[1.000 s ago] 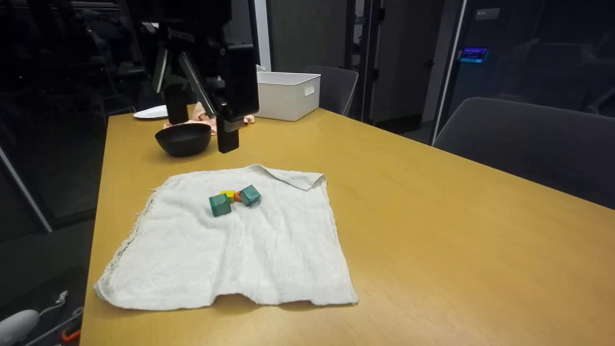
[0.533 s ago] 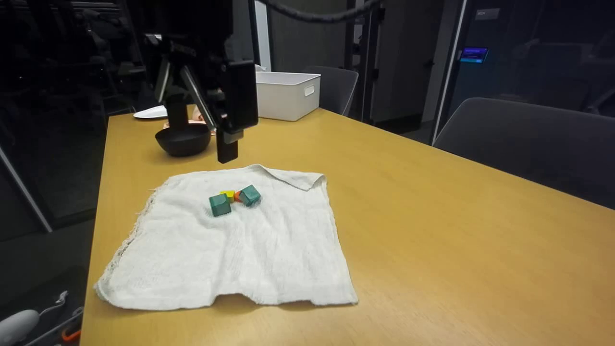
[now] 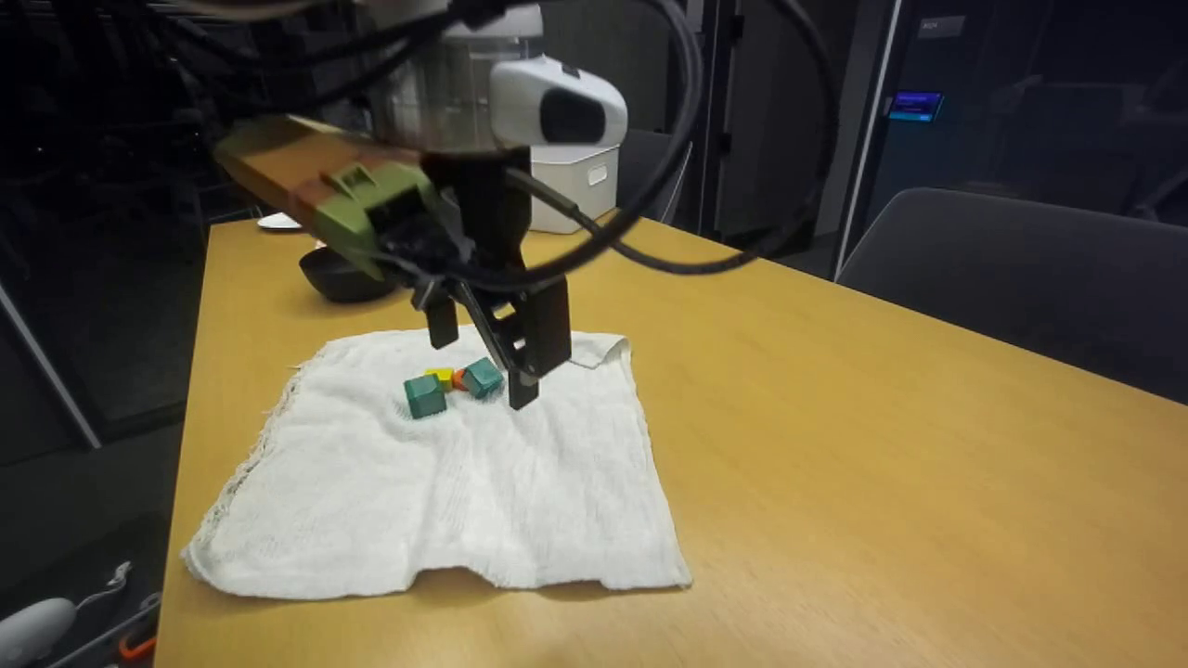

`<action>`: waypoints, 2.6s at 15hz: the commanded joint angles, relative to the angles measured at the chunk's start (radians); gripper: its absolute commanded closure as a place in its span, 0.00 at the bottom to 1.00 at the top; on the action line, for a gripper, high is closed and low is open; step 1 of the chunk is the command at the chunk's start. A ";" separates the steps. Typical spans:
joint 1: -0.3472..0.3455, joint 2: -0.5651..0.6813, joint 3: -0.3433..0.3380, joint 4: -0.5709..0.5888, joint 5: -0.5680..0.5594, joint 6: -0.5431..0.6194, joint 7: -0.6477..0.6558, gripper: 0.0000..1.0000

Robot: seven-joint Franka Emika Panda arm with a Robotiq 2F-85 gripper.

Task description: Fold the towel with blocks on it

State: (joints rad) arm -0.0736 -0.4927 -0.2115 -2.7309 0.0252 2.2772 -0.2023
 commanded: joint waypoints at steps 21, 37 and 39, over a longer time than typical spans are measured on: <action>-0.121 0.522 -0.017 0.118 0.274 0.376 -0.128 0.26; -0.123 0.536 -0.029 0.100 -0.392 0.483 0.220 0.36; -0.122 0.533 -0.017 0.098 -0.339 0.471 0.196 0.51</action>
State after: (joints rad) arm -0.1964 0.0477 -0.2368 -2.6204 -0.3364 2.7376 -0.0071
